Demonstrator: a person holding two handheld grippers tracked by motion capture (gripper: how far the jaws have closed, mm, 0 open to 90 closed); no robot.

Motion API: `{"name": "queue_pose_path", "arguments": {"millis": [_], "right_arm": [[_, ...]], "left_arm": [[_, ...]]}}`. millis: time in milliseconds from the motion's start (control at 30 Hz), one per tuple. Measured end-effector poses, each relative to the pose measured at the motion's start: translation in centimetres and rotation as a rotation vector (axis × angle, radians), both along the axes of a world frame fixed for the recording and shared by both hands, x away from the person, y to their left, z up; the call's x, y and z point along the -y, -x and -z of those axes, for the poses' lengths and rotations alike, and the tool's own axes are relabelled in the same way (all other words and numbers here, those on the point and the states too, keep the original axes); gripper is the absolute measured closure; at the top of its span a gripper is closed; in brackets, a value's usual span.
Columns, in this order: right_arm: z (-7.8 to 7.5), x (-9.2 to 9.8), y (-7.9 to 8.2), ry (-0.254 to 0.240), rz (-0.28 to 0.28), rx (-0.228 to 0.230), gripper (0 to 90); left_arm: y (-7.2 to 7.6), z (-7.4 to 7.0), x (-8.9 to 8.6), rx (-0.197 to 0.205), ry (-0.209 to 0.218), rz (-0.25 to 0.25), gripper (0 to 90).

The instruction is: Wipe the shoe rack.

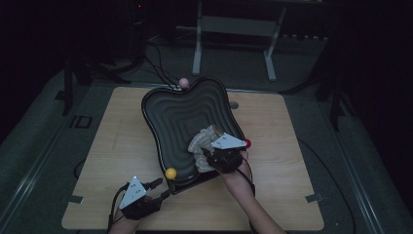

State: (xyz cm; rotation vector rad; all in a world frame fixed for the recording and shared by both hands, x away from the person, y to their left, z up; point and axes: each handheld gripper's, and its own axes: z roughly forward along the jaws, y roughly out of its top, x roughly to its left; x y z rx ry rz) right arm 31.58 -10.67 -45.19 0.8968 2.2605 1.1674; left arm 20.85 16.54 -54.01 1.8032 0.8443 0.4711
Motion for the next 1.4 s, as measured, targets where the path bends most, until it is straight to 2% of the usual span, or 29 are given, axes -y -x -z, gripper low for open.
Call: {"name": "queue_pose_path", "arguments": {"millis": [100,267,333,467,767,833,900,933,967,1000,1033,1067,1100,1133,1233,1300,1333,1367,1400], "right_arm": [[0.0,0.0,0.0,-0.004,0.0,0.0,68.5],[0.0,0.0,0.0,-0.003,0.002,0.002,68.5],[0.0,0.0,0.0,-0.002,0.001,0.001,68.4],[0.0,0.0,0.1,-0.003,0.003,0.002,68.4],[-0.3,0.0,-0.2,0.004,-0.006,-0.016,68.2],[-0.8,-0.2,-0.3,0.012,-0.014,-0.012,68.2],[-1.7,-0.6,-0.8,0.006,-0.032,-0.014,68.3],[-1.7,-0.6,-0.8,0.006,-0.032,-0.014,68.3],[-2.8,-1.1,-1.3,-0.023,-0.04,-0.011,68.3],[-2.8,-1.1,-1.3,-0.023,-0.04,-0.011,68.3],[-4.1,-1.6,-2.0,-0.047,-0.04,0.001,68.2],[-4.1,-1.6,-2.0,-0.047,-0.04,0.001,68.2],[-4.8,-1.9,-2.4,-0.056,-0.04,0.007,68.3],[-6.1,-2.5,-3.3,-0.082,-0.035,0.021,68.2],[-7.8,-3.5,-4.5,-0.113,-0.033,0.035,68.2],[-8.8,-4.2,-5.4,-0.124,-0.03,0.038,68.2],[-8.8,-4.2,-5.4,-0.124,-0.03,0.038,68.2],[-9.5,-5.0,-6.4,-0.127,-0.024,0.044,68.2],[-9.5,-5.0,-6.4,-0.127,-0.024,0.044,68.2]], "left_arm": [[-0.5,0.3,0.5,-0.001,0.024,-0.022,50.8],[-1.3,0.6,1.1,-0.009,0.044,-0.031,58.2],[-1.5,0.7,1.5,-0.004,0.036,-0.022,59.5],[-1.8,0.8,2.2,-0.003,0.049,-0.017,69.6],[-1.8,1.1,2.4,0.03,0.046,-0.015,71.9],[-1.8,1.1,2.4,0.047,0.032,-0.018,72.1],[-1.7,1.2,2.4,0.059,0.025,-0.02,72.4],[-1.7,1.2,2.4,0.059,0.025,-0.02,72.3],[-1.8,1.2,2.4,0.062,0.028,-0.019,72.4],[-1.8,1.2,2.4,0.062,0.028,-0.019,72.4],[-1.8,1.3,2.4,0.065,0.03,-0.014,72.5],[-1.8,1.3,2.3,0.076,0.025,-0.01,72.5],[-1.8,1.3,2.3,0.079,0.022,-0.009,72.6],[-1.8,1.3,2.4,0.075,0.026,-0.008,72.6],[-1.9,1.3,2.3,0.07,0.021,-0.004,72.6],[-1.9,1.2,2.4,0.068,0.02,-0.007,72.7],[-1.8,1.2,2.4,0.067,0.019,-0.007,72.7],[-1.9,1.2,2.4,0.065,0.024,-0.009,72.6],[-1.8,1.2,2.4,0.064,0.023,-0.011,72.6]]}}
